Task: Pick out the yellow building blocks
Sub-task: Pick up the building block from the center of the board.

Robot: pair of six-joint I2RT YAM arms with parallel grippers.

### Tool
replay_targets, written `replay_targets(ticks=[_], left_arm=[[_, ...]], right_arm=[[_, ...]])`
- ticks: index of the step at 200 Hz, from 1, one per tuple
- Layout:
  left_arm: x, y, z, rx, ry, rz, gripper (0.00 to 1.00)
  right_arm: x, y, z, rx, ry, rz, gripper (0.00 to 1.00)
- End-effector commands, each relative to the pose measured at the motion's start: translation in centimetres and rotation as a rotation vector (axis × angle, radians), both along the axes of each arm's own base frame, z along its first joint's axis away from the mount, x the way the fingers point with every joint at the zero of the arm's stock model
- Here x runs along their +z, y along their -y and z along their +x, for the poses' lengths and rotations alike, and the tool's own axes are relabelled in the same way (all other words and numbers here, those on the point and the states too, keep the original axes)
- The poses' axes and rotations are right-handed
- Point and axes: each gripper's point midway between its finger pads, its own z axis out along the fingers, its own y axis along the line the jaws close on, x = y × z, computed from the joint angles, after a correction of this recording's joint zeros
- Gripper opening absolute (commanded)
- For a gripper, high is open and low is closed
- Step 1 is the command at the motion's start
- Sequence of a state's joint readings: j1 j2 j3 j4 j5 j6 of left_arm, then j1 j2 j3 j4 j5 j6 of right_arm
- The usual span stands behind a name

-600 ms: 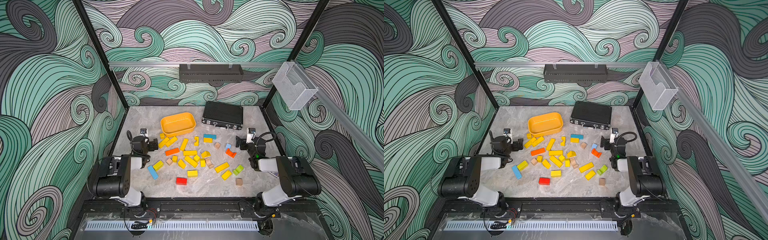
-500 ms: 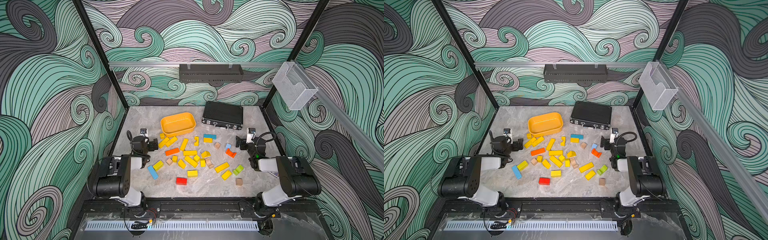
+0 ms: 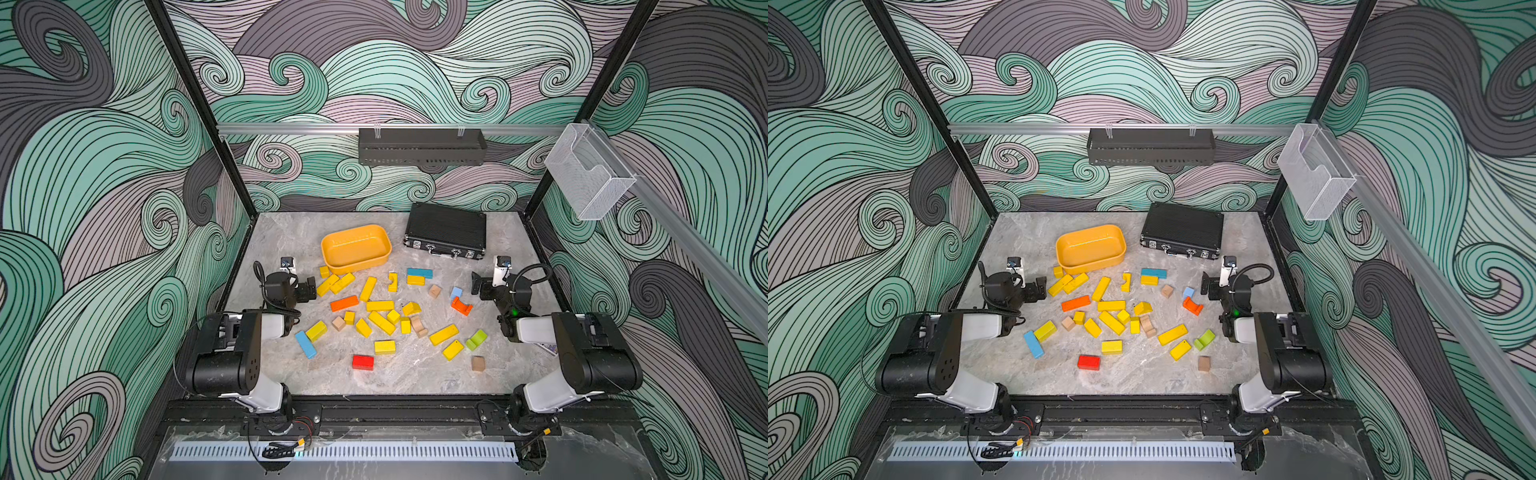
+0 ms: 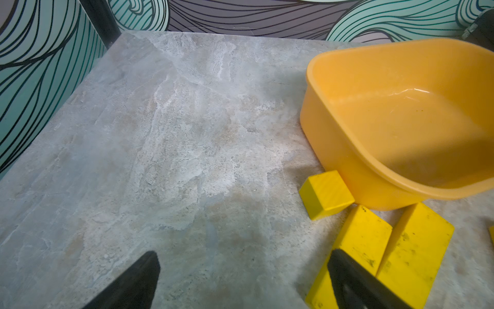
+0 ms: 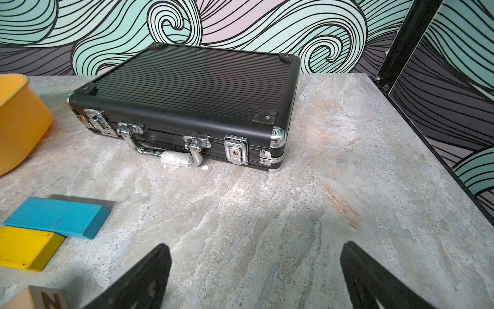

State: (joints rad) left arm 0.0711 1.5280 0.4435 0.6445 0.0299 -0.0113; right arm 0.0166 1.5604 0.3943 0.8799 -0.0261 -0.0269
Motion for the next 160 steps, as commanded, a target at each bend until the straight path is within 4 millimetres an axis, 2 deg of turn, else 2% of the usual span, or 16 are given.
replay_targets(ticks=[1, 100, 126, 144, 160], left_arm=[[1.6, -0.3, 1.1, 0.007, 0.053, -0.007, 0.99], [2.0, -0.3, 1.4, 0.004, 0.054, 0.004, 0.98], [3.9, -0.5, 2.7, 0.011, -0.102, -0.010, 0.99], [6.0, -0.5, 4.0, -0.020, -0.185, 0.021, 0.97], [8.1, -0.6, 4.2, -0.031, -0.275, 0.026, 0.94]], right_arm=[[0.7, 0.1, 0.2, 0.000, 0.030, -0.005, 1.00], [0.7, 0.7, 0.2, -0.025, 0.031, 0.009, 1.00], [1.3, 1.3, 0.3, -0.061, 0.031, 0.006, 1.00], [2.5, 1.5, 0.5, -0.082, -0.007, -0.005, 1.00], [4.0, 1.2, 0.8, -0.078, -0.039, -0.027, 0.99]])
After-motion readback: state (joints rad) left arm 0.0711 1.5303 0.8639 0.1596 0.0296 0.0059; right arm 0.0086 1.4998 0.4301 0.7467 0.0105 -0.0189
